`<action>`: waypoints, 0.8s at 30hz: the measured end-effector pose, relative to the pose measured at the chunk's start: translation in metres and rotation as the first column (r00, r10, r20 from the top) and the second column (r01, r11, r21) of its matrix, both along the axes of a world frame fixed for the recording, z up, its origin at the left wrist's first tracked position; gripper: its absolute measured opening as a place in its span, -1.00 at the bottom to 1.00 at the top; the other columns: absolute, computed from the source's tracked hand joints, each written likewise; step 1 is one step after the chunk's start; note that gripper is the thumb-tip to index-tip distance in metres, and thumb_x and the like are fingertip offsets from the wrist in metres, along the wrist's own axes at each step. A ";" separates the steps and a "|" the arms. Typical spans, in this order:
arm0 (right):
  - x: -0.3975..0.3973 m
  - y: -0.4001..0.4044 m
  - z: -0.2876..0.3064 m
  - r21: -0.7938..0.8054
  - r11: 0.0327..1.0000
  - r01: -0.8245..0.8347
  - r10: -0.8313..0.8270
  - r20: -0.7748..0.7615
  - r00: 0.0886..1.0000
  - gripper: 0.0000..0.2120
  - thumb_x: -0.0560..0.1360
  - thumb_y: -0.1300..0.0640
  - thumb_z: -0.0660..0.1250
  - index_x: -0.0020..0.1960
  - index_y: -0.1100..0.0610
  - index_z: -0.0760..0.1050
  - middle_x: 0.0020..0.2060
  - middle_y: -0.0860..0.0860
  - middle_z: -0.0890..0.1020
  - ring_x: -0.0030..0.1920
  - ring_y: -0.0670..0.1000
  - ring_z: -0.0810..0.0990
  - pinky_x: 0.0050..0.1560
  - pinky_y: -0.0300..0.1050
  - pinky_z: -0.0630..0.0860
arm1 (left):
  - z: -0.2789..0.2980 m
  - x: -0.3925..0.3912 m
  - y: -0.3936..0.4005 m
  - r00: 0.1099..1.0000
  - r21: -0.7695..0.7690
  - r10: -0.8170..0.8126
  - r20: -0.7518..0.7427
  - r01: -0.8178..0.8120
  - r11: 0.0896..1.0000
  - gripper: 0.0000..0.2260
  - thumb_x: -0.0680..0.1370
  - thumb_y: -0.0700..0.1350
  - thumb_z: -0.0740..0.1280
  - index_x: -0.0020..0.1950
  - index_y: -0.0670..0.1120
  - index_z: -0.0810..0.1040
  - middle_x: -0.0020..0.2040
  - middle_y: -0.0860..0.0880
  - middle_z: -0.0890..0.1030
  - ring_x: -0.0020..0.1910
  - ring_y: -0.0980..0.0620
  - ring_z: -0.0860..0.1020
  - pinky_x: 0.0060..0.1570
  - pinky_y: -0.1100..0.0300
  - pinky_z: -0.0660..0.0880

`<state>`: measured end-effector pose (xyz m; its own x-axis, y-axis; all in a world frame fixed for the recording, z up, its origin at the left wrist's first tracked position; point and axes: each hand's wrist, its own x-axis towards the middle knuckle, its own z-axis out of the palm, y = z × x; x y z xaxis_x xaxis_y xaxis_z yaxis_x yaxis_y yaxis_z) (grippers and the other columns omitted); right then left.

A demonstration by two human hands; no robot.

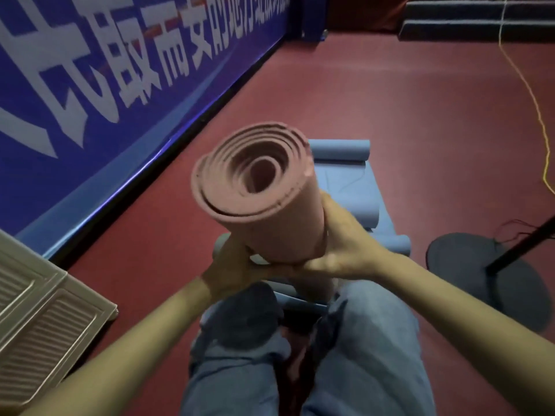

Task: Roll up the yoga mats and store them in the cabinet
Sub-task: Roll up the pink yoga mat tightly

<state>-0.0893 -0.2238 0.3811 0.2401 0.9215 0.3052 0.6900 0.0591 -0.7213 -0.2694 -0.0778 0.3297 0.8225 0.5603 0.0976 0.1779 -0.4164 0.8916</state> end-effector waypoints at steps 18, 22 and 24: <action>-0.054 -0.060 -0.097 0.083 0.993 0.089 -0.073 -0.174 0.982 -0.03 0.11 0.24 0.75 0.35 -0.29 0.42 0.25 -0.38 0.54 0.27 -0.29 0.53 0.26 -0.39 0.41 | -0.054 -0.025 -0.042 0.974 0.042 -0.081 -0.213 0.092 0.995 -0.27 0.30 -0.16 0.66 0.42 0.01 0.48 0.28 0.26 0.56 0.22 0.47 0.47 0.25 0.30 0.50; -0.049 -0.034 -0.102 -0.044 0.996 0.073 -0.082 -0.254 0.964 0.05 0.10 0.12 0.76 0.47 -0.05 0.34 0.35 -0.23 0.53 0.36 -0.21 0.50 0.35 -0.09 0.50 | -0.034 -0.041 -0.028 0.983 0.045 0.060 -0.171 -0.053 0.998 -0.11 0.07 0.01 0.63 0.34 0.32 0.38 0.24 0.44 0.49 0.24 0.50 0.45 0.17 0.43 0.48; -0.052 -0.018 -0.103 -0.090 0.995 0.049 -0.072 -0.270 0.960 0.08 0.08 0.11 0.77 0.47 -0.14 0.29 0.35 -0.24 0.51 0.37 -0.21 0.49 0.36 -0.02 0.50 | -0.028 -0.051 -0.015 0.981 0.062 0.080 -0.179 -0.070 0.996 -0.09 0.07 -0.03 0.62 0.35 0.34 0.36 0.30 0.29 0.53 0.33 0.27 0.50 0.23 0.26 0.51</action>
